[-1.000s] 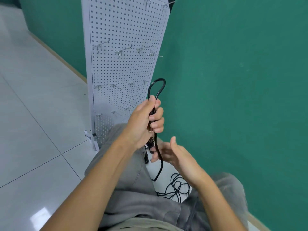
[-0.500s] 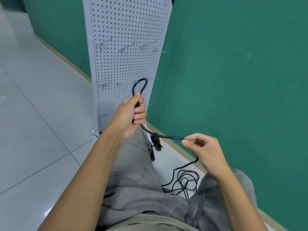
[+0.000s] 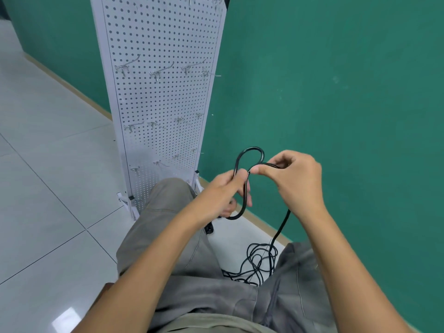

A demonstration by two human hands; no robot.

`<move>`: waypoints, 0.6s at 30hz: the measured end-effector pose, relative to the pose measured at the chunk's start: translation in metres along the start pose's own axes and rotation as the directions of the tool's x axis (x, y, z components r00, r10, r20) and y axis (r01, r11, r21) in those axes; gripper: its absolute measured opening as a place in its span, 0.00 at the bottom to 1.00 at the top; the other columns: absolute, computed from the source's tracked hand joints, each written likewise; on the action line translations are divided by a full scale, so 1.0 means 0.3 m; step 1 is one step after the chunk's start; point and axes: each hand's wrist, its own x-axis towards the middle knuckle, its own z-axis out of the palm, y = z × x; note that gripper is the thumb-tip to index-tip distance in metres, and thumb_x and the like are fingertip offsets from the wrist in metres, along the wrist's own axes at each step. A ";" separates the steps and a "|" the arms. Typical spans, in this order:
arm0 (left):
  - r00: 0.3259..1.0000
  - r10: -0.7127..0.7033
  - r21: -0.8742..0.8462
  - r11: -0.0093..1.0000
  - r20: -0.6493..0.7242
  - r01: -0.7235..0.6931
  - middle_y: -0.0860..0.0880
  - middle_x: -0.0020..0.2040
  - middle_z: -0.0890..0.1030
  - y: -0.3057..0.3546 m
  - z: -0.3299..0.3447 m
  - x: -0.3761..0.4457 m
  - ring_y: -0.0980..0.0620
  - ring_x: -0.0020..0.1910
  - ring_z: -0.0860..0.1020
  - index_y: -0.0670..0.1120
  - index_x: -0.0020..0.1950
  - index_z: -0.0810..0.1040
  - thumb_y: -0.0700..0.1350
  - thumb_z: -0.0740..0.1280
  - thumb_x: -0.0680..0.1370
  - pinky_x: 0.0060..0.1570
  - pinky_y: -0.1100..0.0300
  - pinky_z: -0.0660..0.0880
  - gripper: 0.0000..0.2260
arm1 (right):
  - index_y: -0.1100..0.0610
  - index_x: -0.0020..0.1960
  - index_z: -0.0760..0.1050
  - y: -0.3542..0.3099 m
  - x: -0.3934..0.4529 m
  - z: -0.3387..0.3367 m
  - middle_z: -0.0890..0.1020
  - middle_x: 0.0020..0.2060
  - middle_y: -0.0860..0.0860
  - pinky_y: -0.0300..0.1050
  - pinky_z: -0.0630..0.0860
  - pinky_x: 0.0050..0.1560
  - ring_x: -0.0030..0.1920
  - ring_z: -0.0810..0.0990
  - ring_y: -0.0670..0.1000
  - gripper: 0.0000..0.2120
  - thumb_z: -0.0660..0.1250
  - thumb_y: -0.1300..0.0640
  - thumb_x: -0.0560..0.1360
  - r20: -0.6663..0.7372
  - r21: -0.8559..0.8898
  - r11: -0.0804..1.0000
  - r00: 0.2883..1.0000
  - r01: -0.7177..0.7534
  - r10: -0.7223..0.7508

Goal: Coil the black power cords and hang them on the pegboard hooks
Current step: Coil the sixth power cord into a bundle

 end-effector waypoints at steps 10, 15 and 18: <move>0.993 0.110 0.244 0.963 0.035 -0.115 0.53 0.29 0.76 -0.006 0.032 -0.006 0.49 0.33 0.73 0.46 0.43 0.70 0.53 0.61 0.85 0.41 0.52 0.73 0.15 | 0.54 0.43 0.81 0.009 0.014 -0.057 0.84 0.38 0.43 0.30 0.73 0.42 0.39 0.80 0.40 0.06 0.77 0.56 0.73 0.062 -0.020 0.993 0.991 0.118 -0.116; 0.988 0.087 0.018 0.996 0.130 -0.091 0.52 0.28 0.65 0.036 0.044 -0.035 0.50 0.26 0.68 0.45 0.43 0.64 0.49 0.56 0.88 0.29 0.59 0.72 0.14 | 0.56 0.38 0.77 0.002 0.027 -0.088 0.79 0.32 0.47 0.35 0.70 0.37 0.32 0.72 0.43 0.16 0.80 0.48 0.69 -0.019 0.025 0.997 0.997 0.074 -0.074; 0.971 0.127 -0.060 0.991 0.204 -0.117 0.52 0.28 0.62 0.052 0.056 -0.048 0.52 0.26 0.63 0.46 0.42 0.63 0.48 0.55 0.88 0.28 0.60 0.70 0.15 | 0.62 0.42 0.74 -0.010 0.028 -0.077 0.80 0.39 0.51 0.44 0.80 0.49 0.41 0.79 0.46 0.15 0.75 0.52 0.75 0.099 0.385 0.923 0.995 -0.028 -0.011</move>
